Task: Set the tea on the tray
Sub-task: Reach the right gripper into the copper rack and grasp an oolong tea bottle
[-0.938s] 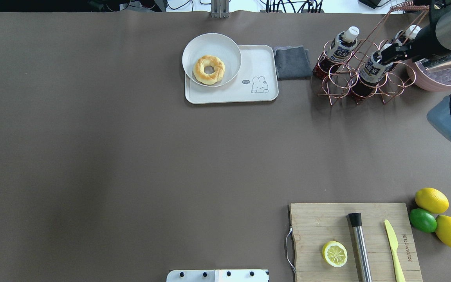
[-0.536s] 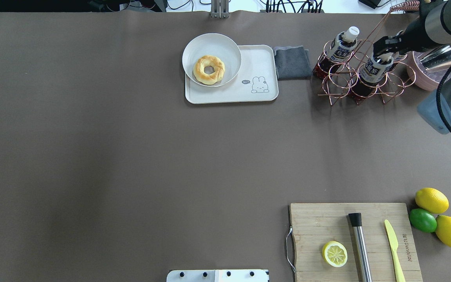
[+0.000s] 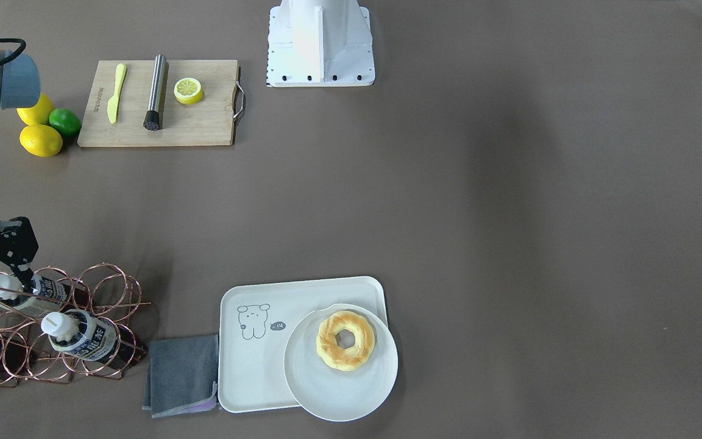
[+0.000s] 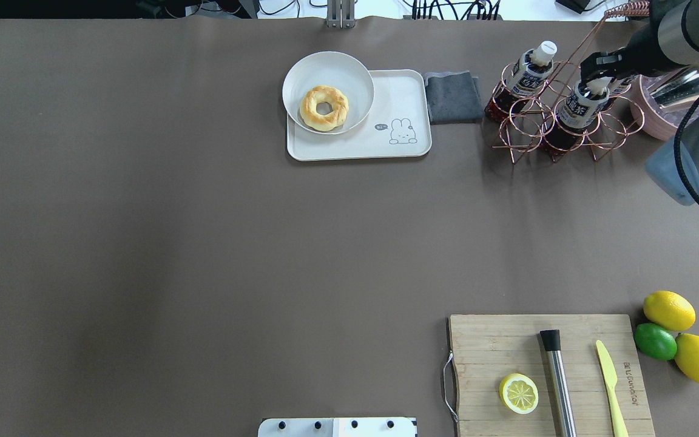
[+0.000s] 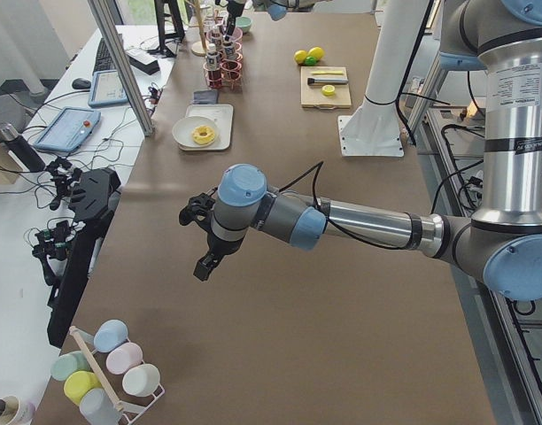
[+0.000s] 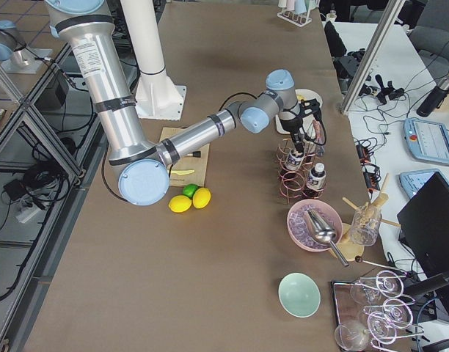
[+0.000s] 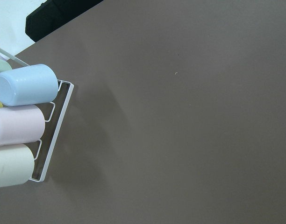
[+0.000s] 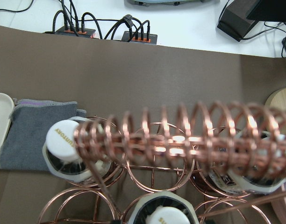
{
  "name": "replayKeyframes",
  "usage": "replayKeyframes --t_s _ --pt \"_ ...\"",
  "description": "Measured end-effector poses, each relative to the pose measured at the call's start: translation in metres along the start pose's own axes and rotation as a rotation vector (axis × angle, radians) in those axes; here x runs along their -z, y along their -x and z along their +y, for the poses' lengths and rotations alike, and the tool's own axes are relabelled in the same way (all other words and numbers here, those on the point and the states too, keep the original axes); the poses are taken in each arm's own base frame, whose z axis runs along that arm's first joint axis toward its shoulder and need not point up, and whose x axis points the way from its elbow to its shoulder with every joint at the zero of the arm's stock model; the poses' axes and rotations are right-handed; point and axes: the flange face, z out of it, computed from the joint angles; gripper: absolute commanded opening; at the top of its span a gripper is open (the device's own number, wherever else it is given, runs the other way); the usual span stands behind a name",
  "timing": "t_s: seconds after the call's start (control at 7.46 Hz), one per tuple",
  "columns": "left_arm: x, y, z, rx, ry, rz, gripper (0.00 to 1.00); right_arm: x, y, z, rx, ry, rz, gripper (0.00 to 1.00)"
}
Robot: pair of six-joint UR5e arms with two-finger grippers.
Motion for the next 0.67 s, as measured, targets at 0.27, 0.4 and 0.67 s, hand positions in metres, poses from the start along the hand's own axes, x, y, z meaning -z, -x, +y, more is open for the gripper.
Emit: replayKeyframes --t_s 0.27,0.4,0.67 --pt "-0.0003 -0.0004 0.0003 -0.001 -0.002 0.005 0.98 -0.0027 -0.0042 0.0012 -0.004 -0.002 0.015 0.61" --pt "-0.0003 -0.0004 0.0001 -0.001 -0.003 0.005 0.98 -0.0037 -0.0041 0.0001 -0.004 -0.003 0.017 0.61" --pt "-0.0007 -0.0007 -0.0004 -0.002 -0.003 0.006 0.98 -0.0078 -0.0024 -0.0036 -0.004 -0.002 0.021 0.52"
